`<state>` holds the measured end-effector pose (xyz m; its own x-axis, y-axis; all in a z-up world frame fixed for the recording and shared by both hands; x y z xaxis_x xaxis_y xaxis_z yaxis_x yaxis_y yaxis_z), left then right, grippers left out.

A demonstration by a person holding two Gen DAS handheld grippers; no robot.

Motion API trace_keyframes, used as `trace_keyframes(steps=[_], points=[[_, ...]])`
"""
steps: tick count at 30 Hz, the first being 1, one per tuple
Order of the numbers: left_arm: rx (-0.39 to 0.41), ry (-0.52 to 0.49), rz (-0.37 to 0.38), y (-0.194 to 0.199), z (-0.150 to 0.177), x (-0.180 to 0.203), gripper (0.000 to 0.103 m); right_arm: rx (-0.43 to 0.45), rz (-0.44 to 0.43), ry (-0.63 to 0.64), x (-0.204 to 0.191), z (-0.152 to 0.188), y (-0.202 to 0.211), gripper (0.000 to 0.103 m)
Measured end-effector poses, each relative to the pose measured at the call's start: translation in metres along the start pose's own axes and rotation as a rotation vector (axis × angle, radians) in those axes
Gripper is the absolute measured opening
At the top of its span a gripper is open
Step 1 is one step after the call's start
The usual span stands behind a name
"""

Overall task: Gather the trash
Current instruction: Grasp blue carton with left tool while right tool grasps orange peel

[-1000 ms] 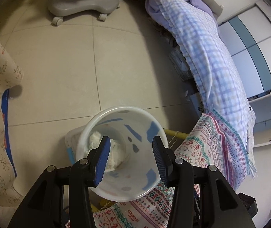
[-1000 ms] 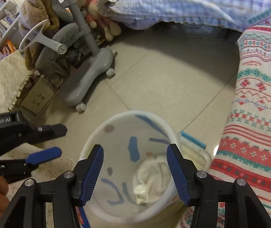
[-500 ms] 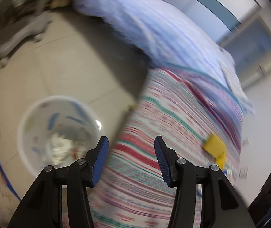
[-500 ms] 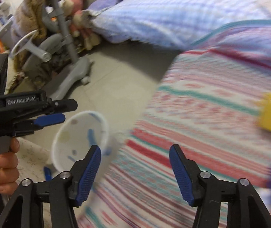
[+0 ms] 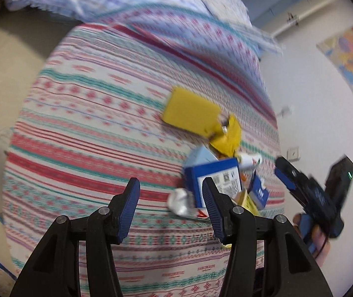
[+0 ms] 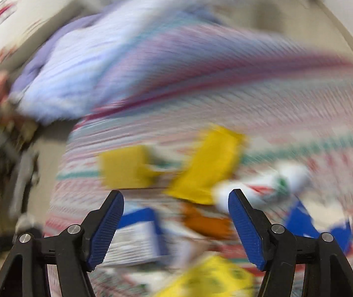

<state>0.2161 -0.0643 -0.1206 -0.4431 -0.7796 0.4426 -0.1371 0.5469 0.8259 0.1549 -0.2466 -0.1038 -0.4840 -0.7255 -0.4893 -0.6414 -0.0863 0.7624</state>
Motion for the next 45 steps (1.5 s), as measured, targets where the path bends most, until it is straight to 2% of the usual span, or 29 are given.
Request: trace_keyframes(steps=[2, 6, 8, 9, 10, 11, 15, 17, 19, 22, 26, 32, 37, 38, 40, 41, 45], points=[[-0.035, -0.027, -0.003, -0.020, 0.002, 0.014, 0.055, -0.052, 0.000, -0.150, 0.032, -0.003, -0.012, 0.075], [-0.084, -0.028, 0.003, -0.053, 0.006, 0.030, 0.055, -0.100, -0.025, -0.296, 0.063, -0.009, -0.020, 0.075], [-0.097, -0.027, -0.005, -0.065, 0.008, 0.030, 0.055, -0.103, -0.020, -0.308, 0.069, -0.011, -0.019, 0.075], [-0.095, -0.022, 0.004, -0.070, 0.009, 0.030, 0.058, -0.110, -0.026, -0.314, 0.070, -0.011, -0.019, 0.075], [-0.090, -0.014, 0.019, -0.072, 0.009, 0.032, 0.065, -0.119, -0.042, -0.321, 0.073, -0.011, -0.017, 0.075], [-0.084, -0.008, 0.031, -0.074, 0.008, 0.033, 0.066, -0.127, -0.056, -0.327, 0.072, -0.011, -0.017, 0.075], [-0.052, -0.011, 0.049, -0.083, 0.003, 0.041, 0.065, -0.177, -0.059, -0.297, 0.057, -0.001, -0.027, 0.075], [-0.028, -0.012, 0.048, -0.082, 0.000, 0.044, 0.057, -0.199, -0.034, -0.263, 0.054, 0.005, -0.035, 0.075], [-0.011, -0.027, 0.069, -0.080, -0.003, 0.051, 0.042, -0.225, -0.024, -0.241, 0.050, 0.012, -0.041, 0.075], [0.020, -0.045, 0.087, -0.072, -0.009, 0.059, 0.034, -0.243, -0.026, -0.237, 0.049, 0.018, -0.048, 0.074], [0.038, -0.055, 0.095, -0.064, -0.011, 0.062, 0.031, -0.243, -0.005, -0.227, 0.049, 0.020, -0.055, 0.074], [0.080, -0.034, 0.100, -0.040, -0.015, 0.052, 0.028, -0.257, -0.007, -0.223, 0.047, 0.024, -0.062, 0.056], [0.125, -0.005, 0.117, -0.017, -0.020, 0.044, 0.028, -0.269, 0.000, -0.194, 0.042, 0.029, -0.068, 0.048], [0.135, -0.002, 0.112, -0.013, -0.021, 0.041, 0.028, -0.274, 0.002, -0.180, 0.040, 0.031, -0.069, 0.044], [0.148, 0.006, 0.102, -0.006, -0.023, 0.034, 0.028, -0.285, 0.015, -0.141, 0.035, 0.035, -0.072, 0.023], [0.156, 0.010, 0.097, -0.003, -0.023, 0.031, 0.028, -0.272, 0.019, -0.111, 0.031, 0.035, -0.070, 0.011], [0.196, 0.045, 0.102, 0.014, -0.028, 0.017, 0.028, -0.142, -0.029, -0.032, 0.006, 0.016, -0.040, 0.008]])
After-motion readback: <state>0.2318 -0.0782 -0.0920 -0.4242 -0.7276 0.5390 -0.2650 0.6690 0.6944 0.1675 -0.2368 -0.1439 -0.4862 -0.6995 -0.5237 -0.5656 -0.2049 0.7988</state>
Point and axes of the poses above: each gripper's, at about its wrist camera, not at the fingertips, and y roughly against the way its jaws point, x to its right, z to its underside, the point moved 10 cm from there along -y, roughly the way its jaws point, and after that the axes turned 10 degrees about -y, right-handed, at the moved point
